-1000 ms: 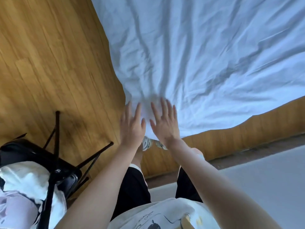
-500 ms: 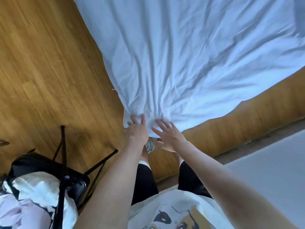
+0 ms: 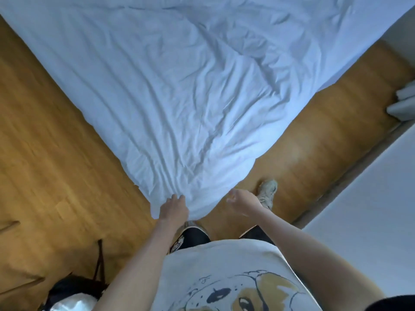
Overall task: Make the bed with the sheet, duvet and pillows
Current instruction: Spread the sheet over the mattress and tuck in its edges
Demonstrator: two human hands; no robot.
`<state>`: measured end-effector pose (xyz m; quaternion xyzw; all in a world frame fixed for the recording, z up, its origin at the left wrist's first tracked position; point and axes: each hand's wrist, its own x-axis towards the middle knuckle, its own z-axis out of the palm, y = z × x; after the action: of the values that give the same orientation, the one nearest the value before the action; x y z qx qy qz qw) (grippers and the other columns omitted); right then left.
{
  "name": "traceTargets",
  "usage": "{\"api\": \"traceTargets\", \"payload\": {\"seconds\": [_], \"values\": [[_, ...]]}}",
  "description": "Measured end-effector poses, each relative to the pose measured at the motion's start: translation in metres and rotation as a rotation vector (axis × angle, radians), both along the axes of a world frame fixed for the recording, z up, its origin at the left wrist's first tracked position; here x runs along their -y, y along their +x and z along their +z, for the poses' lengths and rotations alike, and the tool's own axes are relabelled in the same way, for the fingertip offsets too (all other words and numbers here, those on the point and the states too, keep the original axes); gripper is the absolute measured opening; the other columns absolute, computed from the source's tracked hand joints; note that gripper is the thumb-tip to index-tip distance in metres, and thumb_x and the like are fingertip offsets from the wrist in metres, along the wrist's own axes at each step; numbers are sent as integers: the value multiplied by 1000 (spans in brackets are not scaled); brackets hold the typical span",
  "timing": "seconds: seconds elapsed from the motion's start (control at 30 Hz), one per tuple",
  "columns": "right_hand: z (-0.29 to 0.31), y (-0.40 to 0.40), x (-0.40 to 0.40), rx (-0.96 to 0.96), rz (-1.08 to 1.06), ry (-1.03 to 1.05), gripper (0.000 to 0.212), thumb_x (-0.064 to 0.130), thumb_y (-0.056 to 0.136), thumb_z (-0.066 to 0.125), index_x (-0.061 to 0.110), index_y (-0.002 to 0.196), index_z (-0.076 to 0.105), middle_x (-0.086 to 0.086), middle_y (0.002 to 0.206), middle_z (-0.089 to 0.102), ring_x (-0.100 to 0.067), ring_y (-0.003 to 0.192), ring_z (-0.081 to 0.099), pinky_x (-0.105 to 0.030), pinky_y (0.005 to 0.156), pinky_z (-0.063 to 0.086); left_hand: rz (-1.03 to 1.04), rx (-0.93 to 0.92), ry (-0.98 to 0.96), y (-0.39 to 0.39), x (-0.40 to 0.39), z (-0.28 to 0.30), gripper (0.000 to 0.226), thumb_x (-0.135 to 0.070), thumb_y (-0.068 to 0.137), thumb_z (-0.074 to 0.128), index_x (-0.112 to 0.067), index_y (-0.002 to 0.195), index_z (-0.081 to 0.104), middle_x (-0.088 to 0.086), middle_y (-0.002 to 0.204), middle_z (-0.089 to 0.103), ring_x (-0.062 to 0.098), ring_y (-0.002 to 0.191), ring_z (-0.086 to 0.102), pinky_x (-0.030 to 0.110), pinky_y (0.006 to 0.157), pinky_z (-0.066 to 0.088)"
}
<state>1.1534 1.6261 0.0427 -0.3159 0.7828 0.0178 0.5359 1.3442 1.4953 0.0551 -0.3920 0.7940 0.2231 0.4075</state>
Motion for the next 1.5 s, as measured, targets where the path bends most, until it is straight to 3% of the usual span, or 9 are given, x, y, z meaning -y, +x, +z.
{"api": "traceTargets", "payload": {"seconds": [0.2, 0.43, 0.57, 0.83, 1.0, 1.07, 1.17, 1.3, 1.5], "values": [[9, -148, -67, -12, -12, 19, 39, 30, 94, 44, 19, 130, 52, -5, 123, 62, -27, 109, 59, -32, 83, 46, 251, -42, 60, -146, -61, 8, 40, -26, 98, 36, -13, 135, 43, 10, 130, 50, 27, 113, 52, 34, 88, 43], [17, -320, -98, -105, -84, 118, 28, 22, 94, 42, 15, 117, 57, -6, 113, 64, -28, 101, 60, -29, 72, 43, 201, -123, 67, -307, -88, 20, 37, -28, 95, 42, -17, 129, 48, 8, 126, 51, 27, 114, 50, 35, 90, 44], [10, -389, -70, -93, -135, 143, 31, 27, 94, 44, 15, 120, 56, -6, 115, 64, -27, 104, 60, -33, 81, 50, 165, -154, 27, -383, -56, 12, 39, -28, 96, 41, -15, 132, 46, 8, 128, 51, 27, 115, 50, 35, 90, 44], [12, -516, 12, -65, -236, 127, 29, 17, 88, 41, 8, 105, 63, -11, 101, 67, -31, 91, 61, -34, 79, 49, 162, -150, 39, -522, 48, -2, 41, -25, 97, 39, -13, 136, 43, 10, 129, 49, 27, 113, 51, 34, 85, 44], [17, -598, 75, -57, -282, 79, 19, 13, 86, 40, 11, 71, 51, -2, 70, 48, -24, 68, 44, -32, 66, 35, 285, -243, 14, -609, 112, 18, 41, -27, 98, 39, -13, 136, 43, 9, 133, 52, 28, 116, 52, 31, 85, 41], [20, -627, 96, -56, -267, 43, 19, 13, 87, 42, 8, 86, 60, -6, 82, 58, -24, 77, 53, -32, 70, 38, 327, -276, 1, -638, 128, 26, 43, -27, 97, 41, -14, 138, 43, 9, 137, 51, 28, 121, 51, 32, 92, 40], [21, -669, 128, -68, -172, 45, 33, 24, 93, 46, 17, 123, 56, -4, 118, 62, -26, 113, 54, -30, 82, 37, 385, -262, -2, -673, 149, 24, 43, -29, 96, 44, -14, 136, 45, 9, 135, 53, 28, 122, 50, 34, 98, 38], [7, -728, 161, -11, -22, 68, 36, 27, 93, 46, 21, 127, 53, -3, 128, 59, -24, 119, 52, -31, 94, 38, 519, -189, 32, -719, 163, 13, 42, -31, 94, 47, -17, 133, 49, 7, 129, 59, 27, 118, 53, 36, 98, 40], [-17, -857, 217, 65, 134, 78, 34, 25, 93, 44, 21, 126, 53, -4, 127, 59, -24, 119, 53, -31, 94, 39, 645, -62, 13, -821, 187, -2, 40, -30, 95, 47, -16, 133, 47, 9, 133, 55, 25, 122, 51, 34, 99, 40]]}}
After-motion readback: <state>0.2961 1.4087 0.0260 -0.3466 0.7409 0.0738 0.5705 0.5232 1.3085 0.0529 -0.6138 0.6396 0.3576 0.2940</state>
